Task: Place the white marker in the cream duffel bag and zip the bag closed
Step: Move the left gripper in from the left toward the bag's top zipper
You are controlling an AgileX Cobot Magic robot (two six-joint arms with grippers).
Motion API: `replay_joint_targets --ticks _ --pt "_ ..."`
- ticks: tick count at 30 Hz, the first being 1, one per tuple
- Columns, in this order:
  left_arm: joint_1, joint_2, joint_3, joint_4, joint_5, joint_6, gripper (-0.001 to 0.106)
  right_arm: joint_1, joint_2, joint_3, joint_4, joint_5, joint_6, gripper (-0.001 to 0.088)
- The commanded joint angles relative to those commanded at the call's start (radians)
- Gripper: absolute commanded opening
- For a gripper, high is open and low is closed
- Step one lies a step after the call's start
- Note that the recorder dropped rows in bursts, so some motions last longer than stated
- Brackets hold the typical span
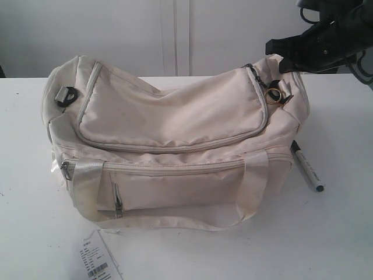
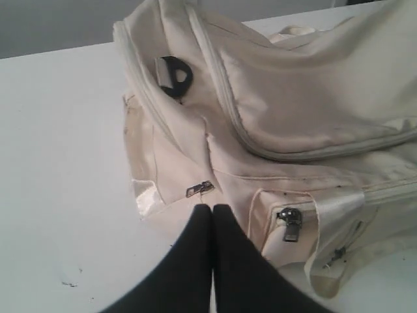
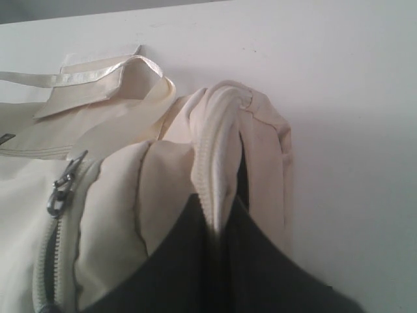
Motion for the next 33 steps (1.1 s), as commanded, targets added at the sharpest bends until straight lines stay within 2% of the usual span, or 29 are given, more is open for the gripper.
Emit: replay_joint_targets --ticks 15,22,25,28,33 --pt "-0.22 0.202 -0.116 0.0 -0.062 0.019 0.0 0.0 0.0 0.0 0.0 0.0 0.0 0.0" --pt "-0.336 0.275 -0.134 0.0 -0.117 0.021 0.0 0.0 0.0 0.0 0.0 0.0 0.0 0.0" --pt "-0.368 0.292 -0.138 0.002 -0.115 0.033 0.0 0.0 0.0 0.0 0.0 0.0 0.0 0.0" --pt "-0.404 0.297 -0.138 0.003 -0.084 0.174 0.0 0.0 0.0 0.0 0.0 0.0 0.0 0.0" --pt "-0.447 0.297 -0.139 -0.009 -0.013 0.187 0.0 0.0 0.0 0.0 0.0 0.0 0.0 0.0"
